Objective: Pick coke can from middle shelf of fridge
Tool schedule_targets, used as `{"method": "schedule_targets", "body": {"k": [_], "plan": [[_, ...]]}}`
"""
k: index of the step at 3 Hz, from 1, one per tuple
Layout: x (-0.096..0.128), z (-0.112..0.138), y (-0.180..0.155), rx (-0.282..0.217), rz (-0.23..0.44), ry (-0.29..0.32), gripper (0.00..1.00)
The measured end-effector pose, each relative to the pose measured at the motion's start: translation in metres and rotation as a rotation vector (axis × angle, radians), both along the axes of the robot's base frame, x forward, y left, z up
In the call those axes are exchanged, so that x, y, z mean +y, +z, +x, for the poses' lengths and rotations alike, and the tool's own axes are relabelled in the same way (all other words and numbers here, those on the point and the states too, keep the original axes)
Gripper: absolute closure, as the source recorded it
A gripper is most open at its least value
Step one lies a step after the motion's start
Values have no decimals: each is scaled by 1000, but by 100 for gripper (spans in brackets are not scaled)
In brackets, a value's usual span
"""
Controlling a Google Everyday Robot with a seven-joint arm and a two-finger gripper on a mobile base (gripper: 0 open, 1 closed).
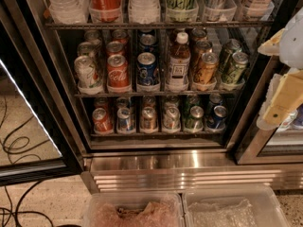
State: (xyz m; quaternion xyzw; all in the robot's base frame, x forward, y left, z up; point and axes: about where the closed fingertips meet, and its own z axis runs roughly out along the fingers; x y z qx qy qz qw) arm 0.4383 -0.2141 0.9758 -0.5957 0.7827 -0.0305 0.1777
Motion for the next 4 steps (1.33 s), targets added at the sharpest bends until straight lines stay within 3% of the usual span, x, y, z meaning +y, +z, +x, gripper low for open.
{"method": "schedule_targets", "body": {"k": [1, 2, 3, 4], "plan": [[0, 1, -5, 2, 97, 7, 0], [-9, 28, -79, -14, 392, 70, 0], [-22, 23, -104, 0, 484, 78, 0], [-22, 23, -104, 0, 485, 78, 0]]}}
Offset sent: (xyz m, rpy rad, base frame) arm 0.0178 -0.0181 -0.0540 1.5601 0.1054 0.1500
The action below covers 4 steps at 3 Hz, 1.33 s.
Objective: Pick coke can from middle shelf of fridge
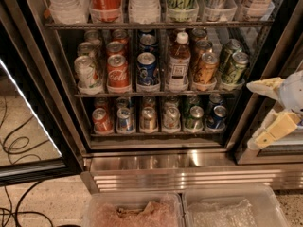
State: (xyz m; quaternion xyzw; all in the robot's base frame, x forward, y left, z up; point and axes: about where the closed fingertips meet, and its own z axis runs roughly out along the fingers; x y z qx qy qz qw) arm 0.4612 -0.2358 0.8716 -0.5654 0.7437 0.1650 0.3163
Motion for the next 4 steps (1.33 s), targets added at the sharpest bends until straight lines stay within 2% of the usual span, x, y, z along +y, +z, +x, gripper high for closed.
{"method": "schedule_targets", "body": {"k": [1, 2, 3, 4], "plan": [[3, 0, -4, 5, 42, -23, 0], [11, 1, -18, -33, 205, -25, 0], [13, 1, -22, -69, 444, -13, 0], [16, 3, -21, -65, 483, -14, 0]]}}
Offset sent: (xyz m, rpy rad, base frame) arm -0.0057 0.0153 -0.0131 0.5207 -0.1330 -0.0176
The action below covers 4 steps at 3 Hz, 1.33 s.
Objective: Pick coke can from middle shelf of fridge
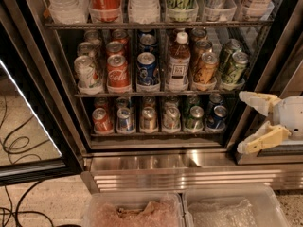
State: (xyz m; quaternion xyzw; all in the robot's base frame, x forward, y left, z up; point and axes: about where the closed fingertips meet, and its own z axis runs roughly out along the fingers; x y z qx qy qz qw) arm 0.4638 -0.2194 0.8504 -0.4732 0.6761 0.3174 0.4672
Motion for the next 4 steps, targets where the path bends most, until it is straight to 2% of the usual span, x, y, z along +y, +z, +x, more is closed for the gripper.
{"method": "schedule_targets", "body": {"k": [1, 2, 3, 4], "plan": [[0, 0, 0, 0, 0, 0, 0], [6, 0, -1, -1, 105, 31, 0], [38, -5, 5, -13, 320, 183, 0], [41, -8, 4, -3, 360, 208, 0]]}}
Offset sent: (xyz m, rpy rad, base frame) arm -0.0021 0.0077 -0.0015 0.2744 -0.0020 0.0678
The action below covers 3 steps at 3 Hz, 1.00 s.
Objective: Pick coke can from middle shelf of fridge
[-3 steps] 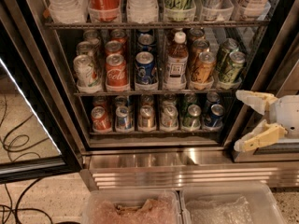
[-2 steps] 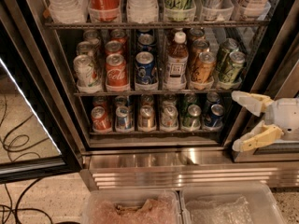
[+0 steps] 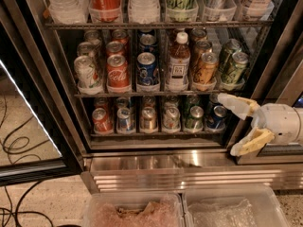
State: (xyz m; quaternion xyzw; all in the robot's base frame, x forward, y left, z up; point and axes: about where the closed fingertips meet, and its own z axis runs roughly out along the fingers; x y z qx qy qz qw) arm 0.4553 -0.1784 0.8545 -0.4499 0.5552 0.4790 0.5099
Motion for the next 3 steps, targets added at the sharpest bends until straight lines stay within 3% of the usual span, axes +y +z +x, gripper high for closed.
{"method": "schedule_targets", "body": {"k": [2, 3], "plan": [[13, 2, -5, 12, -16, 27, 0], [57, 3, -20, 40, -38, 134, 0]]}}
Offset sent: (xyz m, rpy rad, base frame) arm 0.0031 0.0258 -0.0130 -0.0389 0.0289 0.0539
